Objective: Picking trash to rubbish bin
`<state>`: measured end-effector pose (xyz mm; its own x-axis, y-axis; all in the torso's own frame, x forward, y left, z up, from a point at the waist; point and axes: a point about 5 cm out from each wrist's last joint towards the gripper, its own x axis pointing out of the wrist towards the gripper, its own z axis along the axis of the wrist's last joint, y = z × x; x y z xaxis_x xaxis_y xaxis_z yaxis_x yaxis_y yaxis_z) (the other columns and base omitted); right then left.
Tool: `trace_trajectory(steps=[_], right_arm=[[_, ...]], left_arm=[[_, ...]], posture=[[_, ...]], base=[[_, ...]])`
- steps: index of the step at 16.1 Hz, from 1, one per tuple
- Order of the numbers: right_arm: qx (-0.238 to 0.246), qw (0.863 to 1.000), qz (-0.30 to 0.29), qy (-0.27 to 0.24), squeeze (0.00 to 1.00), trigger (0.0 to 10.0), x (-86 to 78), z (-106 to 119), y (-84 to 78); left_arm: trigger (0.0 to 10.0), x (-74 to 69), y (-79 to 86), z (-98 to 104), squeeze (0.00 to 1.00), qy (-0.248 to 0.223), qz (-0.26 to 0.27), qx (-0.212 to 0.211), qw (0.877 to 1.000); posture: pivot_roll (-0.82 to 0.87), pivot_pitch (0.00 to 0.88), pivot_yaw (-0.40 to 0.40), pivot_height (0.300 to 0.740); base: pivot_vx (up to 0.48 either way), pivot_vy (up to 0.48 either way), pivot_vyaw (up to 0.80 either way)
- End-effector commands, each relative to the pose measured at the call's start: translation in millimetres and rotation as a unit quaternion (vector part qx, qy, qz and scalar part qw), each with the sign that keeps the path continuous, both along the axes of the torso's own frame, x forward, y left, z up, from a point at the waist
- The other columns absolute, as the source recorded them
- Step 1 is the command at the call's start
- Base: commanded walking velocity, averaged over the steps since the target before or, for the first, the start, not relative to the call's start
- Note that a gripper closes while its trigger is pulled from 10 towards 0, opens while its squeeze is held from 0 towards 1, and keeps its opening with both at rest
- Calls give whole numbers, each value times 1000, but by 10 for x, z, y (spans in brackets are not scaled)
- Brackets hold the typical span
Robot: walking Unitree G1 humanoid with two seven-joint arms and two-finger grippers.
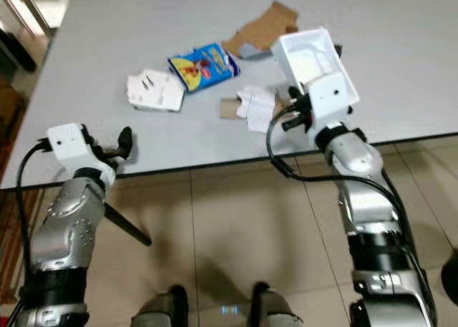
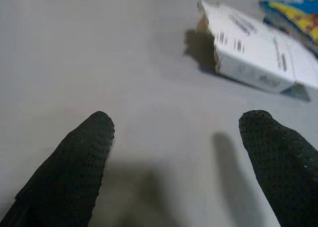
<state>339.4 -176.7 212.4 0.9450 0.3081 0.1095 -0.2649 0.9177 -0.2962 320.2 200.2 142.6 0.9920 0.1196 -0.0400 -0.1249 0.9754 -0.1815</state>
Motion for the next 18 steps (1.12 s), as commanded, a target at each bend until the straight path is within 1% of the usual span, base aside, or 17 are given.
trace_trajectory(steps=[1, 3, 5, 6, 7, 9, 11, 13, 15, 18], right_arm=[[3, 1000, 1, -1, 0, 10000, -45, 47, -39], [-4, 1000, -1, 6, 0, 10000, -83, 48, -67], [-9, 1000, -5, 13, 0, 10000, -115, 53, -113], [-10, 1000, -6, 14, 0, 10000, -121, 51, -123], [-12, 1000, -4, 14, 0, 10000, -124, 62, -114], [-13, 1000, -4, 16, 0, 10000, -127, 85, -103], [-13, 1000, -3, 18, 0, 10000, -131, 82, -85], [-12, 1000, -1, 19, 0, 10000, -130, 79, -72], [-14, 1000, 1, 18, 0, 10000, -126, 87, -61], [-16, 1000, -2, 16, 0, 10000, -126, 115, -84]], left_arm=[[10000, 48, -26, 10, 0, -8, -6, 3, 1000], [10000, 148, -15, 34, 0, -12, 0, 10, 1000], [10000, 235, 92, 44, 0, -19, 20, 1, 1000], [10000, 248, 107, 44, 0, -20, 24, 2, 1000], [10000, 258, 91, 86, 0, -34, 14, -14, 999], [10000, 256, 96, 98, 0, -44, 15, -8, 999], [10000, 246, 52, 223, 0, -74, 7, -10, 997], [10000, 258, 15, 238, 0, -76, 0, -14, 997], [10000, 269, -12, 237, 0, -79, -9, -11, 997], [10000, 311, 7, 208, 0, -74, -6, -13, 997]], posture=[[-197, 316, 7, 740], [-212, 331, -2, 740], [-230, 347, -14, 740], [-232, 348, -16, 740], [-238, 351, -19, 740], [-236, 353, -20, 740], [-234, 353, -21, 740], [-232, 351, -23, 740], [-235, 346, -23, 740], [-244, 346, -24, 740]], base=[[0, 0, 0], [0, 0, 0], [0, 0, 0], [0, 0, 0], [0, 0, 0], [0, 0, 0], [0, 0, 0], [0, 0, 0], [364, 0, 0], [480, 0, 0]])
